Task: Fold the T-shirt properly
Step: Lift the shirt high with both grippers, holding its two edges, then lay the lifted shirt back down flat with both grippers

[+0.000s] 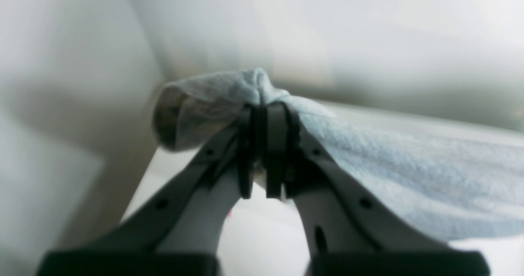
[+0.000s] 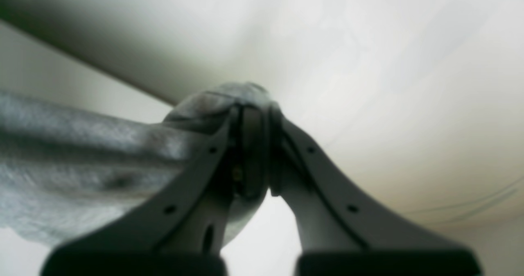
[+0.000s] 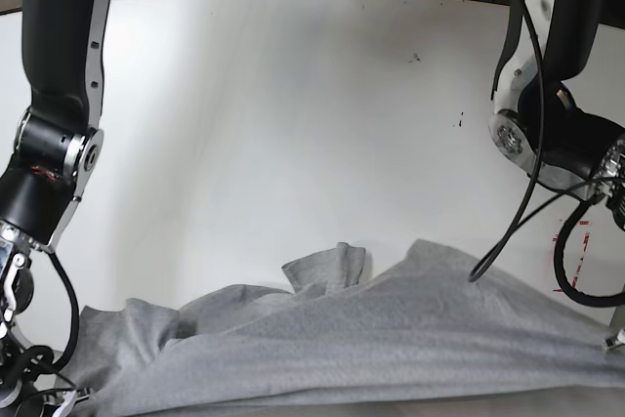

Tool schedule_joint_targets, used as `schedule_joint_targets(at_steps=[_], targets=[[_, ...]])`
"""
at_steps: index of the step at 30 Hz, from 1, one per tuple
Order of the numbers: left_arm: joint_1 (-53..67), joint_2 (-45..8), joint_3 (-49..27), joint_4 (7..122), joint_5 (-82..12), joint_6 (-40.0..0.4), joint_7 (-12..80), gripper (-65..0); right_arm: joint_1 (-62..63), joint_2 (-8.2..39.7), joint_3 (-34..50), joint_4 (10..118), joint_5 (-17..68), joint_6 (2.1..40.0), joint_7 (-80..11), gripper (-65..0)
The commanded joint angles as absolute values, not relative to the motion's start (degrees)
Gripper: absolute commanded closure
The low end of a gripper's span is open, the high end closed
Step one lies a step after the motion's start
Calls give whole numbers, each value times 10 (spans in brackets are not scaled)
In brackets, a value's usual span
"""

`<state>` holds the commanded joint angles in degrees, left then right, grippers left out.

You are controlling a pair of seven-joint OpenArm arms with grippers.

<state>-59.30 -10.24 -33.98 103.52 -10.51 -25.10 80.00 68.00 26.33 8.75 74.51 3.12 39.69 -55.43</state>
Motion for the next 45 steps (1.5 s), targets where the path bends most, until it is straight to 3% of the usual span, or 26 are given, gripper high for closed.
schedule_joint_targets(at_steps=[11, 27, 32, 45], targets=[[-625, -116, -341, 996, -106, -251, 800, -29, 703, 283, 89, 737, 37, 400, -596, 0], [-458, -116, -344, 1068, -107, -253, 800, -29, 462, 276, 195, 908, 37, 400, -636, 0], [-371, -116, -344, 1079, -108, -257, 800, -29, 367, 238, 233, 967, 33, 400, -637, 0], [-162, -111, -409, 1093, -108, -344, 800, -29, 138, 147, 308, 1048, 37, 400, -618, 0]])
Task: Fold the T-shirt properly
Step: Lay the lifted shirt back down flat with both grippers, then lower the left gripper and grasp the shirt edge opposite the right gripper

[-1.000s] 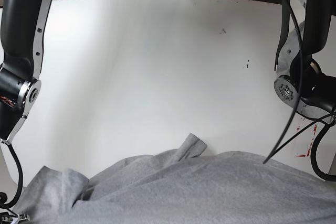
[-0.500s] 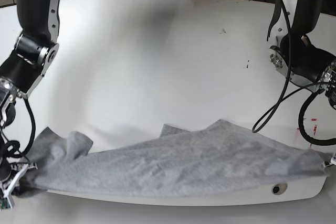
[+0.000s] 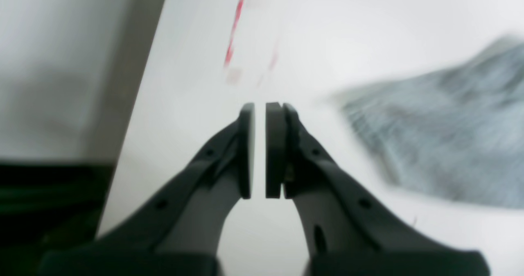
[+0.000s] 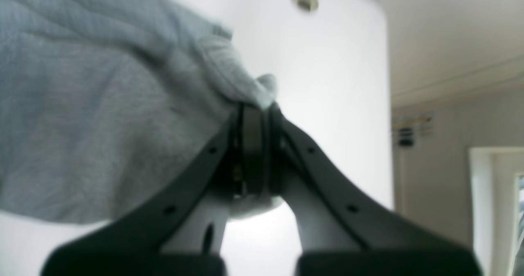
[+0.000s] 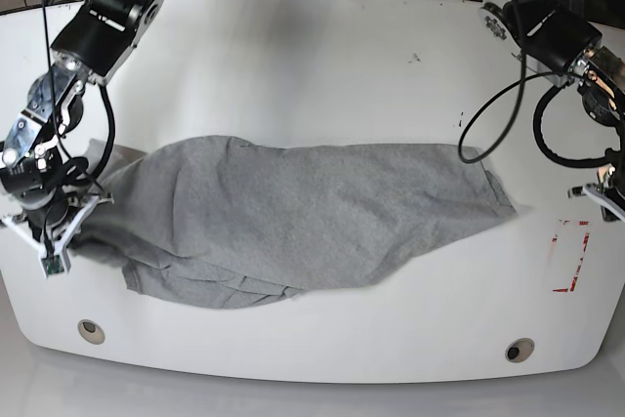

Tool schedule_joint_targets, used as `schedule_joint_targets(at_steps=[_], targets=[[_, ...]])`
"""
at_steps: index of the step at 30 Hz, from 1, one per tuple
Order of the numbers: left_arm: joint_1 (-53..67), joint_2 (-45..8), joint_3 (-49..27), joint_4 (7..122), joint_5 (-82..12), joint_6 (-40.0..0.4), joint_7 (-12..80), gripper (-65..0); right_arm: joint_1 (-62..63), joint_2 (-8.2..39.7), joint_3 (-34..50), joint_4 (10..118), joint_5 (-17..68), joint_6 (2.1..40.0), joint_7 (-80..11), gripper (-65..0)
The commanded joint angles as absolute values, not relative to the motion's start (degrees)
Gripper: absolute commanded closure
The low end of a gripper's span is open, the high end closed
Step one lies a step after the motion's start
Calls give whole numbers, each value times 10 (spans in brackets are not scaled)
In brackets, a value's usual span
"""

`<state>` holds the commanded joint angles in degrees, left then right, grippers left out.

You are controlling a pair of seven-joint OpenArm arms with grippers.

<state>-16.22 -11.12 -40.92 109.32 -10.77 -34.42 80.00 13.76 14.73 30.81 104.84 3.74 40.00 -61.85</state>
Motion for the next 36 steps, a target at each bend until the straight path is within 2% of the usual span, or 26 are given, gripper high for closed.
schedule_joint_targets(at_steps=[11, 19, 27, 36], targets=[[-45, -114, -436, 1091, -108, -386, 793, -29, 28, 111, 311, 1076, 33, 400, -573, 0], [21, -124, -445, 1090, -107, -391, 772, -29, -17, 109, 311, 1084, 33, 400, -568, 0], [39, -136, -442, 1088, -107, -390, 706, -31, -32, 109, 311, 1085, 32, 400, -559, 0], [-27, -136, -410, 1030, -104, -386, 705, -31, -40, 113, 311, 1084, 32, 400, -552, 0]])
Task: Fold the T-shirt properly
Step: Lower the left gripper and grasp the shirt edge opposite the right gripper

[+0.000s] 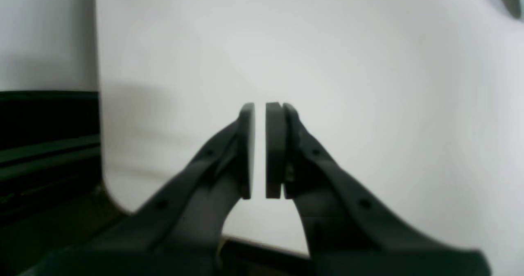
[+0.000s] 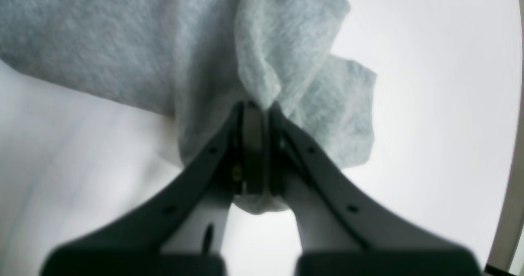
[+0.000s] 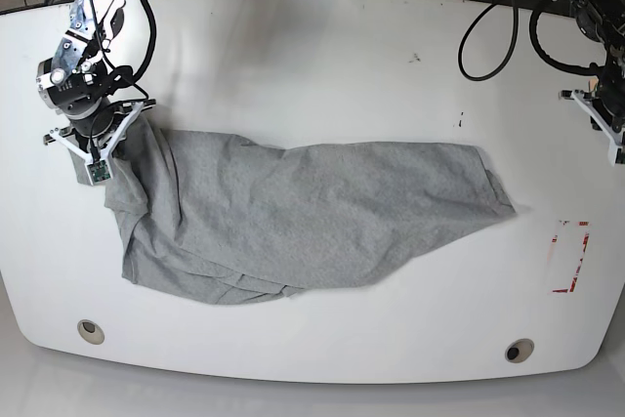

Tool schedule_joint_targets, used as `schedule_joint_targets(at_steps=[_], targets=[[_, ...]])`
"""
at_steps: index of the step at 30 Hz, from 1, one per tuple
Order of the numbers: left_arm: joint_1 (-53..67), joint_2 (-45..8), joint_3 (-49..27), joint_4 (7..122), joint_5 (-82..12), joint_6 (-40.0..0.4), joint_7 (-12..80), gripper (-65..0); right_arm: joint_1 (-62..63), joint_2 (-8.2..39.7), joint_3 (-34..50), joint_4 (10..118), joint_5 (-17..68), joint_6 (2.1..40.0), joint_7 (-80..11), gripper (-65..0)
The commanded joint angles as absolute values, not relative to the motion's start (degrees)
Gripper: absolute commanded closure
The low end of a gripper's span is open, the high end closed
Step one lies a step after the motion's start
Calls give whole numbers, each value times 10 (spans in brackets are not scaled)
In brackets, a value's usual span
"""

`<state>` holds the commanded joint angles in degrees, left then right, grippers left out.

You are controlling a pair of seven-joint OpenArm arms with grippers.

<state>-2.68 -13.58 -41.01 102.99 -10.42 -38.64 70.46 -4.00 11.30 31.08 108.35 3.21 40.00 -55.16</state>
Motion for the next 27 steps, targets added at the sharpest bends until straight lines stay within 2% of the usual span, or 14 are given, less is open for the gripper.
schedule_joint_targets(at_steps=[6, 9, 12, 18, 19, 20, 24, 27], targets=[[-76, -134, -382, 962, -104, -385, 704, -32, -41, 113, 311, 1083, 32, 400, -552, 0], [-100, -126, -373, 931, -104, -385, 704, -56, -41, 112, 311, 1083, 32, 400, -552, 0], [-125, -111, -375, 899, -104, -378, 702, -136, -41, 112, 311, 1083, 32, 400, -552, 0], [-158, -90, -373, 865, -105, -327, 662, -307, -38, 111, 309, 1083, 32, 400, -552, 0], [-158, -88, -372, 864, -105, -323, 659, -321, -38, 111, 309, 1083, 33, 400, -552, 0], [-160, -83, -371, 860, -105, -319, 649, -365, -37, 110, 309, 1082, 34, 400, -552, 0], [-167, -69, -371, 853, -105, -314, 634, -475, -36, 110, 309, 1082, 36, 400, -552, 0], [-181, -65, -363, 823, -105, -313, 629, -518, -36, 110, 307, 1082, 36, 400, -552, 0]])
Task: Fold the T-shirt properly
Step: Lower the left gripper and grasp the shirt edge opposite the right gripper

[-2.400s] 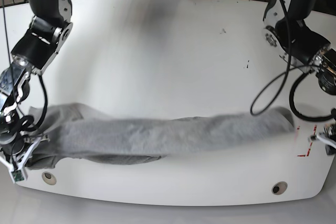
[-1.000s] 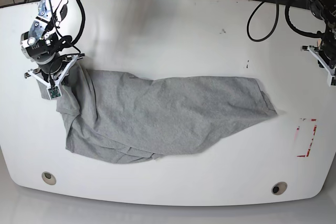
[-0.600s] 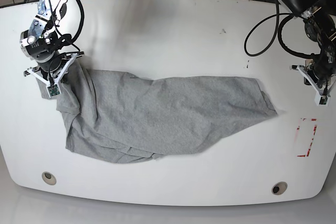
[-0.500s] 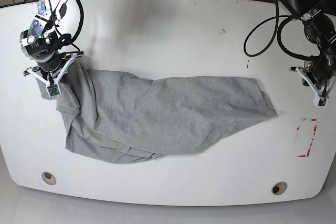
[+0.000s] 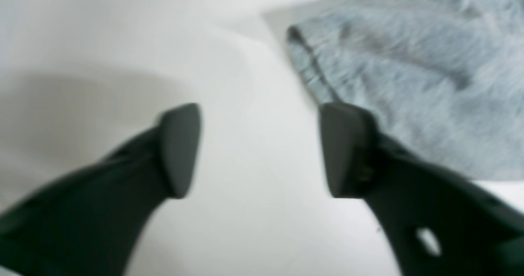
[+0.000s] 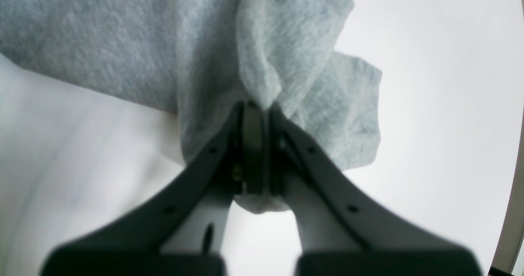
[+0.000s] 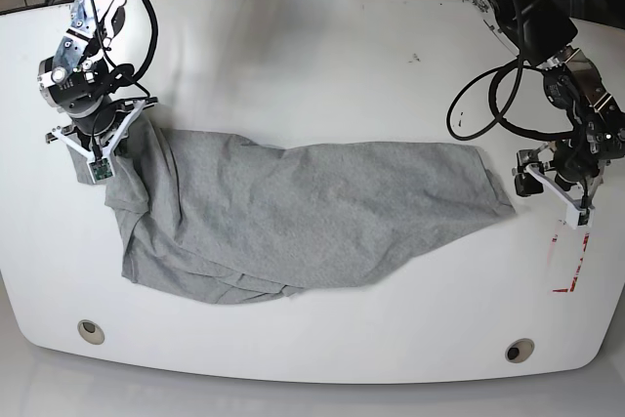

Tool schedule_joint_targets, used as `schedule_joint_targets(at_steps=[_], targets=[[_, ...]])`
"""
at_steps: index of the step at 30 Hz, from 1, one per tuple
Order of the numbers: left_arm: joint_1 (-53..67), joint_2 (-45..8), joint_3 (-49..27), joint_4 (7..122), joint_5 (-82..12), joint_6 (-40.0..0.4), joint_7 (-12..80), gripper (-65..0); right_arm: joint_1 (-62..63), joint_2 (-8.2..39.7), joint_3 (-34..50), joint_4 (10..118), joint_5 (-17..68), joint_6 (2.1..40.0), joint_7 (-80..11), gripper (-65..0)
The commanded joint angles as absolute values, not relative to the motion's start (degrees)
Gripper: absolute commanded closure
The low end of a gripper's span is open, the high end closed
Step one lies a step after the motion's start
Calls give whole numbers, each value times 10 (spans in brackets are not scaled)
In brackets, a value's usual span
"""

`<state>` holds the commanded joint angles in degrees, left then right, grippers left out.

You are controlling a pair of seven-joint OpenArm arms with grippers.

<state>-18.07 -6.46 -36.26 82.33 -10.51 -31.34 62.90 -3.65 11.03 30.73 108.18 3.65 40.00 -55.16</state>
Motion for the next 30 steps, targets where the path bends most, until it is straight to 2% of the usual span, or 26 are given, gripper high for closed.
schedule_joint_targets(at_steps=[11, 21, 30], targets=[[-218, -58, -356, 693, -104, -313, 557, -518, -36, 110, 306, 1082, 37, 400, -537, 0], [-253, -50, -356, 596, -104, -313, 531, -518, -36, 110, 306, 1081, 37, 400, -532, 0], [-255, -41, -326, 585, -106, -273, 528, -517, -36, 110, 305, 1081, 37, 400, -532, 0]])
